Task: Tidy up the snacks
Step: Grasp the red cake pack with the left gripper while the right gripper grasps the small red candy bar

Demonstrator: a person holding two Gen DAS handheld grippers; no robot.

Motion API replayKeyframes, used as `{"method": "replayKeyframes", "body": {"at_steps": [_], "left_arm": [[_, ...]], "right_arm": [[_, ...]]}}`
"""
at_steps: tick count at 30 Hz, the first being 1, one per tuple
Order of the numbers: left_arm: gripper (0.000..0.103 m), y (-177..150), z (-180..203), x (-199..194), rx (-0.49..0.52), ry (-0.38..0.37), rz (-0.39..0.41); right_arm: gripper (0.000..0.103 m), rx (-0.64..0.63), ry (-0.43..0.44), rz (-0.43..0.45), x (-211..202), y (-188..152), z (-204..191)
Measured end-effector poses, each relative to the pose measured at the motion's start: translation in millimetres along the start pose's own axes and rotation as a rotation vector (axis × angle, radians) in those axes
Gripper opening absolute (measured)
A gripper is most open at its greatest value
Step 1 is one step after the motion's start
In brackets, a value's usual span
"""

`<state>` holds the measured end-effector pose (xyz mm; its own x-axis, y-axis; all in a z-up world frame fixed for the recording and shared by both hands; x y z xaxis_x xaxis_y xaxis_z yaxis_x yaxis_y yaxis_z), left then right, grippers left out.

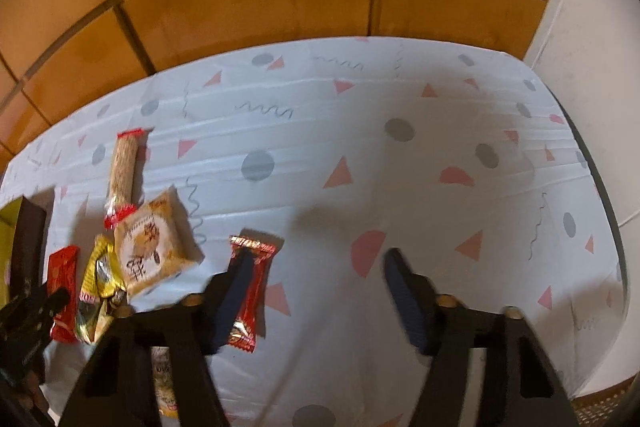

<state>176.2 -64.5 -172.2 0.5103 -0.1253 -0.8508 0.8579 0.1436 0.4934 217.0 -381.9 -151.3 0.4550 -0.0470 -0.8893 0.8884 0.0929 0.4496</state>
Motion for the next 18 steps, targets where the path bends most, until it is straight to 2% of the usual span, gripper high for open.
{"method": "replayKeyframes", "body": {"at_steps": [3,7,10,13,16,18], "left_arm": [[0.038,-16.9,2.9,-6.2,0.006,-0.023,0.033],[0.04,-31.2,5.4,-12.2,0.04,-0.04,0.086],[0.044,-33.3,8.0,-9.9,0.06,-0.045,0.102],[0.044,-35.0,8.5,-10.9,0.071,-0.046,0.106],[0.044,-35.8,6.8,-11.9,0.059,-0.066,0.112],[0.044,-36.4,7.4,-12.4,0.065,-0.063,0.124]], "right_arm": [[0.039,-0.037,0.025,-0.013,2.9,-1.8,-11.0],[0.037,-0.029,0.114,-0.025,4.6,-5.1,-27.4],[0.036,-0.038,0.14,-0.047,8.6,-8.9,-40.9],[0.036,0.031,0.222,-0.076,18.1,-11.5,-52.9],[0.037,0.025,0.159,-0.103,27.4,-13.9,-51.7],[0.041,0.032,0.158,-0.116,32.9,-14.9,-50.7]]}}
Point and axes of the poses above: each gripper's, at about its wrist camera, not at the fingertips, and x roughly the way its jaws point, z to its right, y to its top, the point moved 10 cm from there along x, roughly the way its jaws point, and after that the axes turned 13 degrees about -x, right-handed, at the moved point
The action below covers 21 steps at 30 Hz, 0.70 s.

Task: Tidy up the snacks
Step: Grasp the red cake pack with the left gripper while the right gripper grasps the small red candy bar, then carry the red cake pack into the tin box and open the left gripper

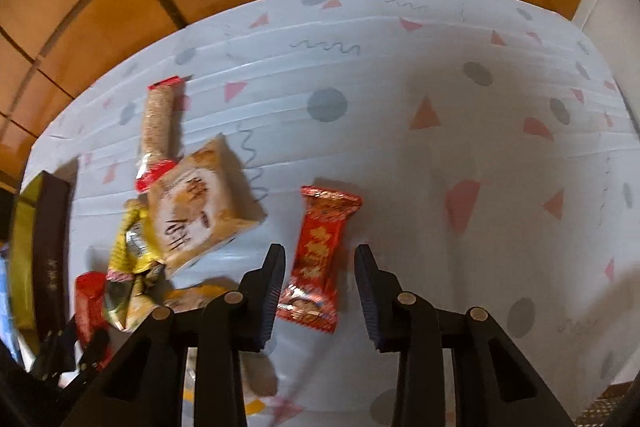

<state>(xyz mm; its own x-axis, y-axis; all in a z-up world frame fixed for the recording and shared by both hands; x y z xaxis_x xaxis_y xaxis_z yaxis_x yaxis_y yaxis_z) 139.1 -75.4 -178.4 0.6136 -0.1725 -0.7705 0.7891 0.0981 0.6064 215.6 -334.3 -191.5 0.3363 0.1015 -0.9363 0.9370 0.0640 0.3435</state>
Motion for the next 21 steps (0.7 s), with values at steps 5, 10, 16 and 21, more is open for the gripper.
{"method": "replayKeyframes", "body": {"at_steps": [5,10,16,21], "left_arm": [[0.045,-0.2,-0.3,-0.2,-0.007,0.004,0.011],[0.045,0.7,-0.4,0.3,-0.01,0.006,0.018],[0.04,2.1,-0.7,-0.8,0.011,0.023,0.019],[0.038,7.2,0.3,-9.1,-0.007,0.014,-0.012]], "right_arm": [[0.044,-0.03,-0.043,-0.028,13.8,0.5,1.4],[0.022,-0.181,-0.163,-0.015,19.2,5.9,-7.3],[0.023,-0.129,-0.098,-0.029,22.3,4.8,-2.7],[0.023,-0.155,-0.112,-0.021,22.2,5.2,-2.6]]}}
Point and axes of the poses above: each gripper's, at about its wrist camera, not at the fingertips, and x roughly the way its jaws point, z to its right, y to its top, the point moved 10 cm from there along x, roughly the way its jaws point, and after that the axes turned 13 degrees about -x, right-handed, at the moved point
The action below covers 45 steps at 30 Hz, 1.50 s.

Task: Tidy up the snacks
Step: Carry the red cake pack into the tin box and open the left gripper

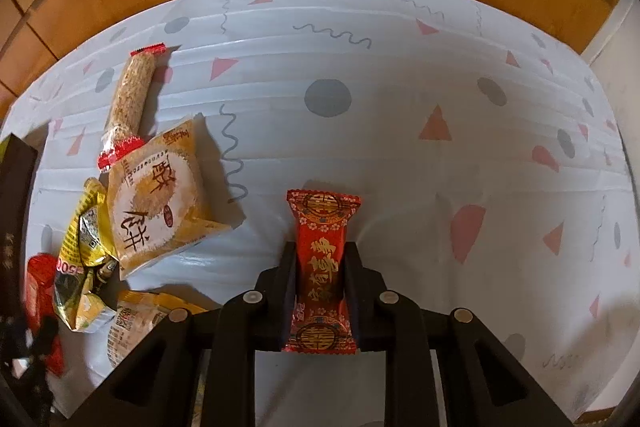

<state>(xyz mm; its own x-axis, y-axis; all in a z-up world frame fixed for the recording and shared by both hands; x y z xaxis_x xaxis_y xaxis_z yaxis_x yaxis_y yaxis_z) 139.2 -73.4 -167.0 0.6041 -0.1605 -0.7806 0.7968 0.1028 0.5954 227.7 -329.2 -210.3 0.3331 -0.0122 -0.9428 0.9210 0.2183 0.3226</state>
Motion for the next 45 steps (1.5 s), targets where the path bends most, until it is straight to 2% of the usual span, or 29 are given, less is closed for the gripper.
{"method": "replayKeyframes", "body": {"at_steps": [3,6,10,13,21,27,36,39,43,45], "left_arm": [[0.038,10.9,3.6,-20.9,0.002,-0.012,0.039],[0.038,30.1,4.2,-54.2,-0.009,-0.032,0.111],[0.038,53.9,-8.7,-91.1,-0.03,-0.008,0.195],[0.038,64.3,-22.8,-105.9,-0.048,0.024,0.227],[0.038,68.7,-64.4,-119.9,-0.127,0.075,0.236],[0.038,61.7,-97.4,-114.2,-0.201,0.095,0.206],[0.038,45.4,-186.8,-121.3,-0.457,0.12,0.182],[0.038,34.1,-196.0,-117.4,-0.487,0.117,0.158],[0.038,22.1,-194.5,-97.9,-0.558,0.069,0.099],[0.039,19.5,-193.2,-91.1,-0.558,0.068,0.083]], "right_arm": [[0.022,-0.069,-0.054,0.008,-1.7,-0.9,-8.5],[0.022,-0.092,-0.077,0.011,-3.1,-1.9,-16.1],[0.022,-0.113,-0.092,0.016,-3.3,-1.9,-25.0],[0.022,-0.143,-0.113,0.022,-4.9,-2.1,-29.0],[0.022,-0.159,-0.125,0.027,0.9,-4.1,-35.7],[0.022,-0.163,-0.124,0.029,-4.3,-3.8,-32.7],[0.022,-0.169,-0.125,0.026,-4.7,-3.6,-32.7],[0.022,-0.172,-0.128,0.024,-5.0,-3.1,-32.3],[0.022,-0.173,-0.133,0.024,-5.8,-2.9,-32.5],[0.022,-0.173,-0.132,0.024,-5.9,-2.8,-32.7]]}}
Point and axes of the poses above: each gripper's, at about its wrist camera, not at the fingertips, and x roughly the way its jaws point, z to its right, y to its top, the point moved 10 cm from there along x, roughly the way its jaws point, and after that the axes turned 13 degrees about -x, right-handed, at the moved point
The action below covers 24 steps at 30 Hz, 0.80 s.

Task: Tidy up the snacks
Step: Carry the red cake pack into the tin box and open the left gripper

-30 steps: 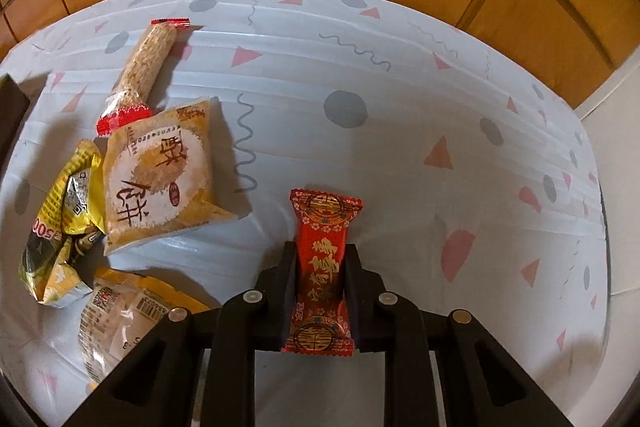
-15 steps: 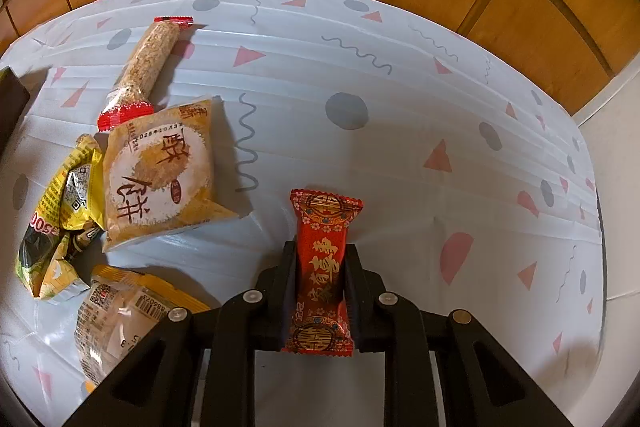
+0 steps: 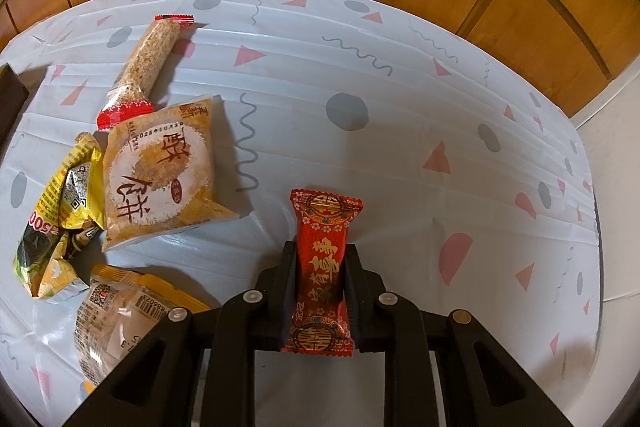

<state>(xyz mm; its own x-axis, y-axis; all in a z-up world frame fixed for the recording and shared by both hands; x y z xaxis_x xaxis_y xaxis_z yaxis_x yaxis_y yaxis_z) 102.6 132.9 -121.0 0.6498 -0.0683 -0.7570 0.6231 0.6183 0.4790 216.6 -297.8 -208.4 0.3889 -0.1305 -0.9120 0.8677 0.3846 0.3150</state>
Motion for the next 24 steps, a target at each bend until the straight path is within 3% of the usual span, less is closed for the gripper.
{"method": "replayKeyframes", "body": {"at_steps": [6,10,16,24], "left_arm": [[0.041,-7.0,1.4,11.9,0.012,0.013,-0.032],[0.041,-9.5,-3.5,11.5,0.041,0.063,-0.019],[0.041,-5.1,1.4,-3.6,0.136,0.145,0.075],[0.041,-3.8,16.9,-15.7,0.178,0.118,0.107]], "right_arm": [[0.022,-0.003,0.0,0.0,-0.2,0.1,0.4],[0.022,-0.006,-0.001,-0.001,-0.3,0.0,0.9],[0.022,-0.014,-0.011,0.001,-0.8,-0.1,1.0],[0.022,-0.036,-0.037,-0.006,-3.0,-1.8,-1.8]]}}
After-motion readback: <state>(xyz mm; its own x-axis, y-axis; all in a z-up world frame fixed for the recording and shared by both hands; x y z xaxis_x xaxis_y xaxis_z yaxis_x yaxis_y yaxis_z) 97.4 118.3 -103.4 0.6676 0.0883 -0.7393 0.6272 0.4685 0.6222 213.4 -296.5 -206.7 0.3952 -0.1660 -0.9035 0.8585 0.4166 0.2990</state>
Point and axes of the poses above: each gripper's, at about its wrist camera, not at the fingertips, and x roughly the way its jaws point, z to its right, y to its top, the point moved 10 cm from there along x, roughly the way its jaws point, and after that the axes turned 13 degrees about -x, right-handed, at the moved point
